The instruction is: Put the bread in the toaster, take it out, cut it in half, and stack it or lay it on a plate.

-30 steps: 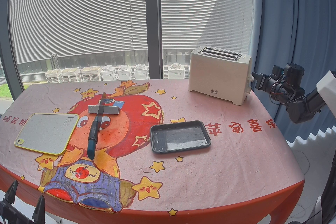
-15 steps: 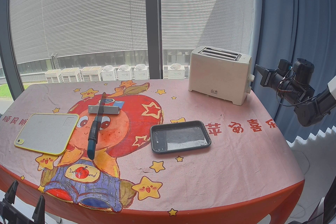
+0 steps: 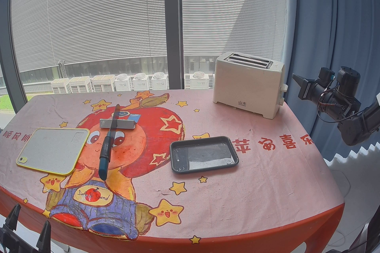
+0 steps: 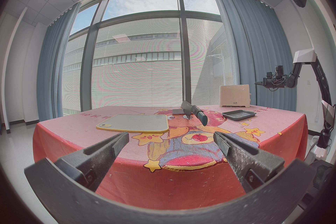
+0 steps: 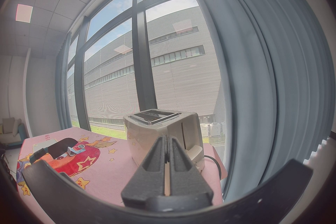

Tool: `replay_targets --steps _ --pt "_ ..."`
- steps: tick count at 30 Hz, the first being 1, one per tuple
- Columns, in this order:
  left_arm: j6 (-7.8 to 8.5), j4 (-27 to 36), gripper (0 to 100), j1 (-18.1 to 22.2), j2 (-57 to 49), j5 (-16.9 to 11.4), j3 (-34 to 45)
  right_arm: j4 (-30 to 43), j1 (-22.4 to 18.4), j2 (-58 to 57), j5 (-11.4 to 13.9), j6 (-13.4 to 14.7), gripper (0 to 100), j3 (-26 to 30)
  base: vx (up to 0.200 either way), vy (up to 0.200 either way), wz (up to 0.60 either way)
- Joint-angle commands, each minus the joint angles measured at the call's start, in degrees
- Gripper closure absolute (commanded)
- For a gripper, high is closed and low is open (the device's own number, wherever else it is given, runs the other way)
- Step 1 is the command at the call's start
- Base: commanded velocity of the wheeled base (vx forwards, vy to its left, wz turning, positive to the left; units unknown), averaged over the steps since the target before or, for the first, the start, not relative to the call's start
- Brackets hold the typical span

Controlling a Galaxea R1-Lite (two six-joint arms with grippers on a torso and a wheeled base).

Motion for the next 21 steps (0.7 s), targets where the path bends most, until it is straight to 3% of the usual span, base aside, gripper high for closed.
replay_targets --steps 1,21 --pt "-0.01 -0.01 0 0.01 -0.93 0.0 1.01 -0.11 0.19 -0.6 0.02 -0.05 100 0.34 0.0 0.0 0.0" --pt "-0.01 -0.01 0 0.01 -0.93 0.0 1.01 -0.29 0.46 -0.68 -0.86 -1.54 100 1.3 0.0 0.0 0.0"
